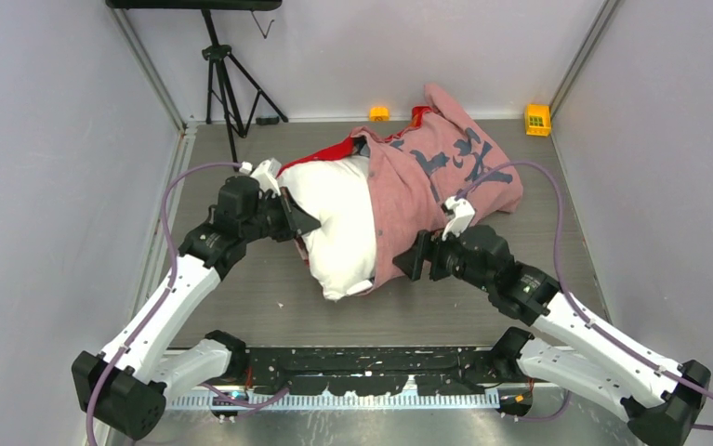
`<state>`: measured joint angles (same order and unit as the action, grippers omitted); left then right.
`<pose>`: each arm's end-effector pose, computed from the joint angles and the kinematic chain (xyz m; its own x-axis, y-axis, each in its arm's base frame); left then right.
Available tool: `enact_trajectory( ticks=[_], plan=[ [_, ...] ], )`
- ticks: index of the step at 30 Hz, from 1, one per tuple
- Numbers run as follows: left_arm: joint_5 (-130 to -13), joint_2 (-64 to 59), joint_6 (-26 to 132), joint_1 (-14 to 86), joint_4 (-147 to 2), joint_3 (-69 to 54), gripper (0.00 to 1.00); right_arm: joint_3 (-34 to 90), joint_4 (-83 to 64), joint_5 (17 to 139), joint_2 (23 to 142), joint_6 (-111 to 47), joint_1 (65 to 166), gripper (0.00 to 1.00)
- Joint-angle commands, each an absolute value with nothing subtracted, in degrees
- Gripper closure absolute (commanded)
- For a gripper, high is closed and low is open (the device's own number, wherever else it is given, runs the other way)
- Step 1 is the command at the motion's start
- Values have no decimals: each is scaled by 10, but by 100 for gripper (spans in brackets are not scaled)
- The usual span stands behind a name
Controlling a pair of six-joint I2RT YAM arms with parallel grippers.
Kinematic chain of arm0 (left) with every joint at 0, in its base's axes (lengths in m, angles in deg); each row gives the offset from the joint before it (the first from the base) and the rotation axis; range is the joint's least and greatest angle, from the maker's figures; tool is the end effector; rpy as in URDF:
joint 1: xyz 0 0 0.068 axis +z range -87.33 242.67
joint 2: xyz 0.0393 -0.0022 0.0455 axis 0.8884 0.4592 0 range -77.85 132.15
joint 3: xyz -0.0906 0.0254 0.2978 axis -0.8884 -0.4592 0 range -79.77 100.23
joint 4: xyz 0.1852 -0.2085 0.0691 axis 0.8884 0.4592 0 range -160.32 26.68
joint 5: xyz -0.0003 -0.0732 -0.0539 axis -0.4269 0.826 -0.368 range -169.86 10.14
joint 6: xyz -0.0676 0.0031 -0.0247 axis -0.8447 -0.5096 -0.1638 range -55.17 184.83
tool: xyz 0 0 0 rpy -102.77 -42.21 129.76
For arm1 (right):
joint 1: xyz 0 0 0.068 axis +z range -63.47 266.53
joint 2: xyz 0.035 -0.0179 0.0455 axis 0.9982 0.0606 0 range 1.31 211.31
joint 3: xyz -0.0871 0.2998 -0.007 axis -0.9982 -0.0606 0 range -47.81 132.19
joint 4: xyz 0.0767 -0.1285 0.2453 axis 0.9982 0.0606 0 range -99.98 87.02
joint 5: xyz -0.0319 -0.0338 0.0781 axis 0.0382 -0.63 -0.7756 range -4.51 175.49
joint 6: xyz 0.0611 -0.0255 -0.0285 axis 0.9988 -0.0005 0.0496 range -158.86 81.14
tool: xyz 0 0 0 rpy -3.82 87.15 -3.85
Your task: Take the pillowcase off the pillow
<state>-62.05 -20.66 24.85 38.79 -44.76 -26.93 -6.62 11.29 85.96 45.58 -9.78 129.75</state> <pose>0.2161 -0.1155 0.3435 -0.7528 -0.3357 -0.5662 0.1881 0.7146 -0.6738 0.1452 0.1358 0.3163 -0.5928 0.1098 -0.7978 -0.4478 0.7785 0.4398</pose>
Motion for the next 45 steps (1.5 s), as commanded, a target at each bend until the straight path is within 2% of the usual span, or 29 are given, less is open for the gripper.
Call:
enact_trajectory(
  ticks=[1,7,15,16,20,26,29,32,35,38,40,43,45],
  plan=[
    [-634,-204,221,387,-506,-237,100,-118,26,910,443,-32,1344,20],
    [-679,-218,204,387,-509,-241,100,-157,-55,910,466,-11,1365,20],
    [-685,-215,176,387,-517,-245,100,-142,-136,888,530,-17,1409,18],
    [-684,-215,173,387,-519,-246,100,-136,-133,893,538,-19,1410,21],
    [-687,-213,170,387,-525,-241,100,-122,-107,934,567,-18,1411,46],
    [-709,-213,213,404,-469,-184,100,-140,-20,1106,595,8,1411,50],
    [-700,-216,225,415,-446,-153,100,-145,27,1208,593,21,1400,59],
    [-680,-220,219,418,-444,-142,100,-149,53,1226,591,23,1339,65],
    [-651,-223,207,420,-445,-138,100,-142,74,1163,598,28,1250,65],
    [-639,-229,208,422,-438,-138,100,-129,85,1120,589,6,1211,65],
    [-639,-235,212,423,-433,-144,100,-115,87,1089,571,-32,1211,58],
    [-636,-249,211,423,-438,-166,100,-89,82,976,527,-97,1210,40],
    [-626,-258,210,423,-447,-181,100,-62,91,920,499,-122,1211,34]
  ],
)
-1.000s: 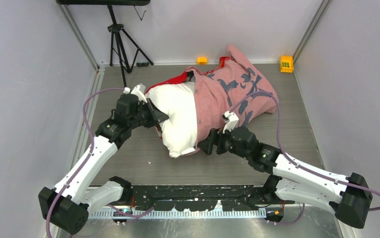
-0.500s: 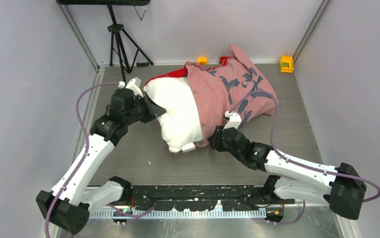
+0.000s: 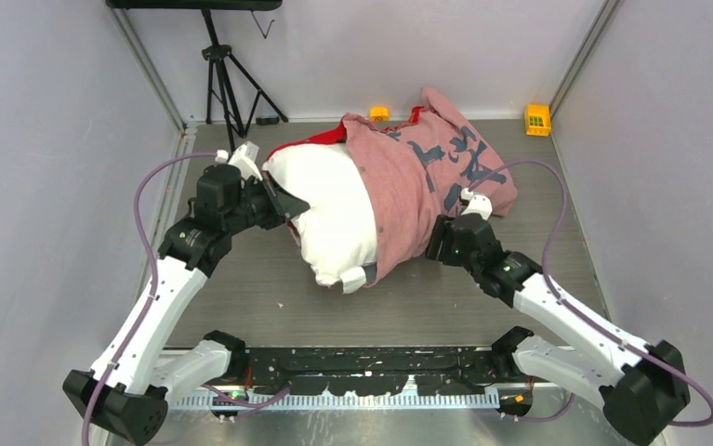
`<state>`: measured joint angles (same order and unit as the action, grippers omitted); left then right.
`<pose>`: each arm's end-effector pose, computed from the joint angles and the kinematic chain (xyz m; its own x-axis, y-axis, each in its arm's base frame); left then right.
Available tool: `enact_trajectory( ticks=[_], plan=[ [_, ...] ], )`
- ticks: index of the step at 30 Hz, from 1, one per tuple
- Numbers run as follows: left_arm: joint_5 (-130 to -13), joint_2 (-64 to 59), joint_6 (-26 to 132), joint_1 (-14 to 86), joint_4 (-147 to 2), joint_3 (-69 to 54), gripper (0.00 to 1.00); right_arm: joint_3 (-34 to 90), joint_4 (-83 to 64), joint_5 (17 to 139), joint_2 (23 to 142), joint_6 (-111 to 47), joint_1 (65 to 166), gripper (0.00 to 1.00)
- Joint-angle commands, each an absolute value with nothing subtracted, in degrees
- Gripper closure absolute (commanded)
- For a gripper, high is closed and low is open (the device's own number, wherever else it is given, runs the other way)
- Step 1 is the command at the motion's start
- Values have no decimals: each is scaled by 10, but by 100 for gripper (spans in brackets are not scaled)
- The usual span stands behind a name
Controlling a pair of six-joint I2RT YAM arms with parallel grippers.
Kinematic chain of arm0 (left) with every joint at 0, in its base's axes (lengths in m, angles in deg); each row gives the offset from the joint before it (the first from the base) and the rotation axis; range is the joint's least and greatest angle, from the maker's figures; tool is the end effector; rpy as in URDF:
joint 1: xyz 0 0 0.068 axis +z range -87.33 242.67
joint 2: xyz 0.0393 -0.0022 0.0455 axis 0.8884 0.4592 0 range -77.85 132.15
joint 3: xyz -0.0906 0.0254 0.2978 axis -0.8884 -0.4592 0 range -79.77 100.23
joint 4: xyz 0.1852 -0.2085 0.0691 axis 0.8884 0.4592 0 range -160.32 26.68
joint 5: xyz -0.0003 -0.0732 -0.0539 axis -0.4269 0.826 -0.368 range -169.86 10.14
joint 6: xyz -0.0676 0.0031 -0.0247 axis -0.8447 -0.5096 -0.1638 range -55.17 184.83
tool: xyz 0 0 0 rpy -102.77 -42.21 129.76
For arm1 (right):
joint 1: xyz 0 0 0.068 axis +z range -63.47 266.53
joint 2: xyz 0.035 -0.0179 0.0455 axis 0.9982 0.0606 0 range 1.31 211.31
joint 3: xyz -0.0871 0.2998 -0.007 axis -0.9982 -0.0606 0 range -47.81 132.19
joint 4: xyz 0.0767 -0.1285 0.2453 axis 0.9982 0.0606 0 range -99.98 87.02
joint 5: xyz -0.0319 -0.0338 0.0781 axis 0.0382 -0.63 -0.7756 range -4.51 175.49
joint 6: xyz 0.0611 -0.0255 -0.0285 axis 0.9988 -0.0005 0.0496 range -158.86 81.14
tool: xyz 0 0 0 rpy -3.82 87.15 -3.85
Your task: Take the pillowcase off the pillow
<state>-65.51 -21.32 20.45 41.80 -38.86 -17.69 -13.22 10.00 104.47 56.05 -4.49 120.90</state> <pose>0.2151 -0.0977 0.3961 -0.6789 -0.4663 -0.5671 0.1099 0.6992 -0.7065 0.1927 0.1084 0.2407 -0.6246 0.2195 -0.7494 0.0290 0.9655 0.2586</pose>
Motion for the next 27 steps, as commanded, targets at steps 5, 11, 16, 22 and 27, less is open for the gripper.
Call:
enact_trajectory(
  ticks=[5,11,16,22,27],
  plan=[
    [-609,-258,209,423,-454,-197,100,52,168,841,487,-172,1212,27],
    [-569,-230,191,422,-481,-196,100,185,227,807,527,-210,1292,16],
    [-552,-219,177,417,-487,-186,100,265,249,910,618,-249,1431,14],
    [-567,-239,164,408,-489,-193,100,360,270,990,740,-281,1524,13],
    [-570,-245,155,401,-490,-197,100,423,299,1071,830,-306,1571,12]
  ],
)
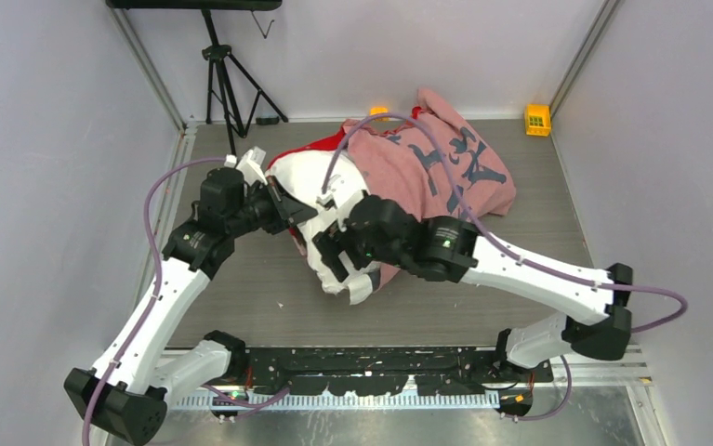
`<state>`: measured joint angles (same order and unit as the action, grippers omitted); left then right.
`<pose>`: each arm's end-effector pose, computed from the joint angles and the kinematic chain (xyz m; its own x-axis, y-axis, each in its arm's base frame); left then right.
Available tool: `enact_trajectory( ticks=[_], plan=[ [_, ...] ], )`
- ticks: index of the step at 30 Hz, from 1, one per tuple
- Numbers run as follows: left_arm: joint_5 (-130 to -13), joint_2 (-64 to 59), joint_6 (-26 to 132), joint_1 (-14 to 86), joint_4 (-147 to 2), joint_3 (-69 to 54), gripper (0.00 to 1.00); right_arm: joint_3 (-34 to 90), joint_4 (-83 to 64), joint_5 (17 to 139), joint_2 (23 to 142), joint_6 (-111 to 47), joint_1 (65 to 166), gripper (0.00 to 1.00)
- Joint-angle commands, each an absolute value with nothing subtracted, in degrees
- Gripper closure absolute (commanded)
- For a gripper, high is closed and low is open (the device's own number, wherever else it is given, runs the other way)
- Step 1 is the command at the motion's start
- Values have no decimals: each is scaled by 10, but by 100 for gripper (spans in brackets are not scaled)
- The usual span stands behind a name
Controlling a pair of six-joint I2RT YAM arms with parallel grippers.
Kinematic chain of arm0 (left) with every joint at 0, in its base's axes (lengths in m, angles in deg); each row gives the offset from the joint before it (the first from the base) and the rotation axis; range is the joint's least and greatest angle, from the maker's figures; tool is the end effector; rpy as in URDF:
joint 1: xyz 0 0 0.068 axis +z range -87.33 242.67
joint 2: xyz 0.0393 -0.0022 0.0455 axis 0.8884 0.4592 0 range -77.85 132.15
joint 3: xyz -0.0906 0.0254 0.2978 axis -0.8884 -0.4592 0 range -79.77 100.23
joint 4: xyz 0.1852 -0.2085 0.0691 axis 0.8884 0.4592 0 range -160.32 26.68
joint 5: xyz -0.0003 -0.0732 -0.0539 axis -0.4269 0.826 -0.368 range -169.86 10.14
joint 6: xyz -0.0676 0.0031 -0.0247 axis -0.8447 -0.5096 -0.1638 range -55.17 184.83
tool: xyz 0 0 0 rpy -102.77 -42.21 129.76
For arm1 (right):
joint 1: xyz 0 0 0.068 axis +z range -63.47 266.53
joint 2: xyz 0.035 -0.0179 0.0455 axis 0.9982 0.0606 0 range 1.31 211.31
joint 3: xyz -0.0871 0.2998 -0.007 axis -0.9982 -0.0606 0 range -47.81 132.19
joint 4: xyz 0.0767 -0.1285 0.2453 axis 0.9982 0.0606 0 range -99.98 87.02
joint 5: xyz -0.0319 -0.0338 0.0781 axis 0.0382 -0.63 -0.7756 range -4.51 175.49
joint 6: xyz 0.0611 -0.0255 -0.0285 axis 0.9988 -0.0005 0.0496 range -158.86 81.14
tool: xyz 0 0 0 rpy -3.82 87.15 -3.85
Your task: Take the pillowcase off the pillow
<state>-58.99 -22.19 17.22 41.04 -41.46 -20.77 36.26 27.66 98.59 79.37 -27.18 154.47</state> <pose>0.2093 -0.1058 0.3849 -0.7451 -0.4470 -0.4950 0.1378 0.6230 -0.7700 0.1379 0.3045 0.4305 -0.3609 -0.3658 -0.8579 -0.7732 0.6317 0.0560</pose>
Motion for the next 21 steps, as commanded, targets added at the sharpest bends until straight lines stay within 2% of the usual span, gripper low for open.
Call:
enact_trajectory(
  ticks=[1,4,8,9,10,11,12,14,15,19,20,21],
  plan=[
    [-571,-245,154,399,-491,-198,100,433,307,1082,847,-306,1577,11],
    [-571,-242,153,396,-497,-197,100,444,330,1130,889,-311,1585,8],
    [-566,-237,153,394,-508,-194,100,421,334,1255,927,-309,1584,4],
    [-565,-236,153,394,-510,-194,100,413,324,1277,931,-309,1584,15],
    [-565,-235,153,394,-512,-195,100,406,314,1295,930,-306,1584,41],
    [-565,-235,154,394,-514,-196,100,403,303,1306,927,-301,1584,76],
    [-565,-235,156,394,-517,-198,100,401,293,1313,922,-297,1584,95],
    [-571,-236,159,394,-520,-203,97,400,270,1309,903,-295,1584,100],
    [-581,-239,163,394,-513,-204,88,398,256,1310,893,-294,1583,100],
    [-725,-280,172,401,-407,-197,25,398,243,1297,849,-272,1557,100],
    [-759,-298,172,410,-398,-203,19,394,244,1285,837,-264,1544,100],
    [-762,-316,174,426,-394,-208,17,388,246,1267,823,-255,1531,100]
  ],
)
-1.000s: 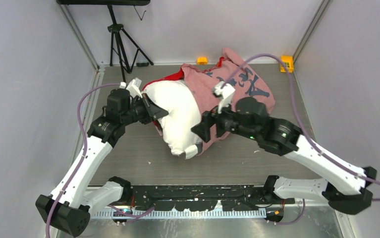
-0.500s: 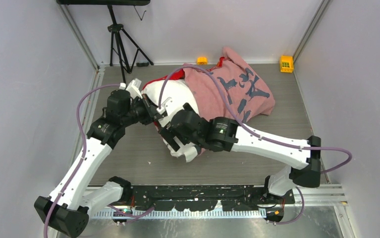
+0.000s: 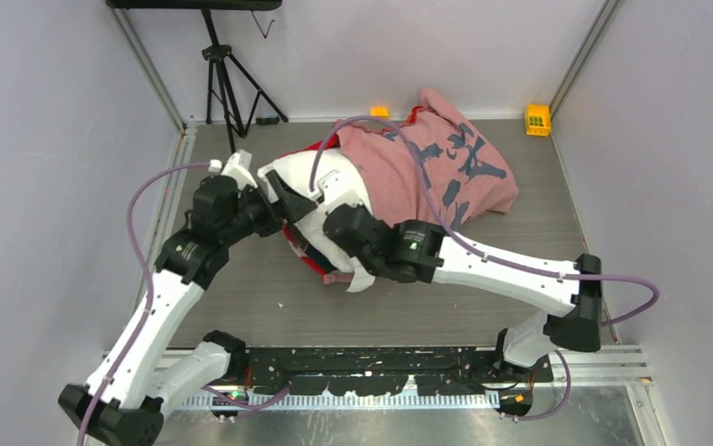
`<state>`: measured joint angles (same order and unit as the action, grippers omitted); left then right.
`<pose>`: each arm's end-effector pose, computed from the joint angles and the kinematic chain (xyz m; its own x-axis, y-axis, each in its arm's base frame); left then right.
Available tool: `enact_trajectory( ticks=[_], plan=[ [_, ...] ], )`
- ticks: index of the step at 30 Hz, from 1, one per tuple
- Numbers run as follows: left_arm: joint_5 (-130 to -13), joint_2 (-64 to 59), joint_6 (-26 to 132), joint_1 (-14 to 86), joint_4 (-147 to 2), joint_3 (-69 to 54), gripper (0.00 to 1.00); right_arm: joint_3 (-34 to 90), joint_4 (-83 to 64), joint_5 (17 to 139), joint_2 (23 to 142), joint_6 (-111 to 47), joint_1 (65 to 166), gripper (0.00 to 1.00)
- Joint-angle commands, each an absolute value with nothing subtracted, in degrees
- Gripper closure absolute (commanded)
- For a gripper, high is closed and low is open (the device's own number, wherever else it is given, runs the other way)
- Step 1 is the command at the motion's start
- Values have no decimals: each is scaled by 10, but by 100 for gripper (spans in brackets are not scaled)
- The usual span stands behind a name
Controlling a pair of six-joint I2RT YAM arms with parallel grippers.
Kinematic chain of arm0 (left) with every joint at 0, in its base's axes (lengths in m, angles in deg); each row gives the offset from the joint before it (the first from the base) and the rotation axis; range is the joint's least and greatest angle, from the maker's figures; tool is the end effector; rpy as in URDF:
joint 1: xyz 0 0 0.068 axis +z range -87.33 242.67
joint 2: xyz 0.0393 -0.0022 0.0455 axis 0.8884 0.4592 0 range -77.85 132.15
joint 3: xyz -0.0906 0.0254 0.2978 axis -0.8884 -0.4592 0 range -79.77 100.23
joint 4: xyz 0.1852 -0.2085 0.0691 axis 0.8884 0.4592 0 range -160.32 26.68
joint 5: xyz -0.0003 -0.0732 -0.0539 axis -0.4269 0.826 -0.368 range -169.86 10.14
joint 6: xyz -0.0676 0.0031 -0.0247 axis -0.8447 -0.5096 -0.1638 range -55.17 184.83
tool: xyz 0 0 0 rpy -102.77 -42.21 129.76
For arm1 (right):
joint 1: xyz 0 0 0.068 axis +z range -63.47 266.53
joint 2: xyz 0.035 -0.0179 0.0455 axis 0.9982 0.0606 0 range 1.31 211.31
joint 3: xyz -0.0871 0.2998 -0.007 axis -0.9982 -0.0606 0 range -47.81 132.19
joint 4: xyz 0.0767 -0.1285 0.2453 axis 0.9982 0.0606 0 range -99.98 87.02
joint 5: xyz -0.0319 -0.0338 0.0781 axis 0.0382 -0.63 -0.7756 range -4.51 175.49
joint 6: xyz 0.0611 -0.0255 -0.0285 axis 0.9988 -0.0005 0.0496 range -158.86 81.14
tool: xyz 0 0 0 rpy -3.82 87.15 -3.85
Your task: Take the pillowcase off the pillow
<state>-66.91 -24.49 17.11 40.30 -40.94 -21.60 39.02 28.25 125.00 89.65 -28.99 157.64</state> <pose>0.2027 -0.0978 0.3856 -0.6725 -0.5029 -0.5429 0.0918 0.6713 -0.7355 0.1580 0.3448 0.3941 -0.3018 -0.4738 -0.8273 -0.5278 0.8057 -0.2689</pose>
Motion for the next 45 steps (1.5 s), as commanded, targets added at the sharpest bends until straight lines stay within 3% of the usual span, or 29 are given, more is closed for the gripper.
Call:
enact_trajectory(
  ticks=[1,8,12,17,25,30,35,45],
  plan=[
    [-758,-334,171,452,-391,-214,16,381,247,1246,810,-244,1516,100],
    [-608,-323,132,573,-410,-260,21,354,243,1167,741,-214,1453,100],
    [-564,-315,76,582,-494,-328,29,368,251,1171,736,-208,1446,100],
    [-526,-307,26,582,-629,-415,29,394,242,1173,728,-201,1446,100],
    [-521,-244,-25,534,-807,-502,18,438,204,1162,708,-200,1446,100],
    [-564,-181,-30,459,-871,-493,11,472,205,1137,710,-198,1445,100],
    [-604,-115,-41,418,-919,-472,11,495,199,1113,710,-188,1445,100],
    [-666,124,-65,362,-1080,-432,43,580,195,1093,698,-197,1445,100]
  ],
)
